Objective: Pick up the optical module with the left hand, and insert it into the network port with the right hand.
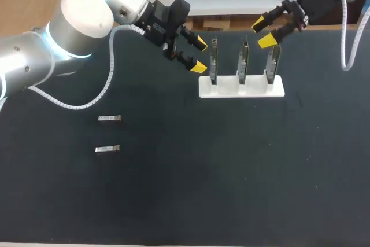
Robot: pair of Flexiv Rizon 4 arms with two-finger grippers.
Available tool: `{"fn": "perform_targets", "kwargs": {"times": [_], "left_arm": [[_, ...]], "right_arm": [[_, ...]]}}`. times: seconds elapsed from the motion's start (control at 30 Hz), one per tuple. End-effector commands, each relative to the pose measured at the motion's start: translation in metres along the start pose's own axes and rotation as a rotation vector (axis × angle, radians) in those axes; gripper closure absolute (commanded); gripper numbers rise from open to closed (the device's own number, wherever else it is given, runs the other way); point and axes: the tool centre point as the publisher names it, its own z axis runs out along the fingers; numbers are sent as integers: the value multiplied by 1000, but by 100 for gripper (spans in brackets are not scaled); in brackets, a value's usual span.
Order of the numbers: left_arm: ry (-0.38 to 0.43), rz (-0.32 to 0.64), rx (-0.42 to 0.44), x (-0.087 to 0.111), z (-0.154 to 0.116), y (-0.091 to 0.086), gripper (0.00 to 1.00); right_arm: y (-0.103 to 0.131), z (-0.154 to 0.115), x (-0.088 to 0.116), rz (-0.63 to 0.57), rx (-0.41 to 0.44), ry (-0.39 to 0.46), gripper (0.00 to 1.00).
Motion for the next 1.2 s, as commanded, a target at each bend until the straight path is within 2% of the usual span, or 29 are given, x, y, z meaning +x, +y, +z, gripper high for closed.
{"fn": "perform_targets", "kwargs": {"times": [0.03, 0.2, 0.43, 0.6, 0.73, 0.93, 1.2], "left_arm": [[6, -3, 3, -1, 0, 2, 0], [8, 7, 4, -1, -3, 0, 0], [78, 22, -61, 10, -21, -15, 0], [199, 16, -124, 36, -49, -38, 0], [250, -29, -187, 62, -79, -62, 0], [339, -57, -266, 90, -117, -95, 0], [473, -78, -315, 124, -143, -123, 0]], "right_arm": [[3, 0, 0, -1, 6, 0, 0], [3, 0, 0, -1, 6, 0, 0], [3, 0, 0, -1, 6, 0, 0], [3, 0, 0, -1, 6, 0, 0], [3, 0, 0, -1, 6, 0, 0], [3, 0, 0, -1, 6, 0, 0], [3, 0, 0, -1, 6, 0, 0]]}}
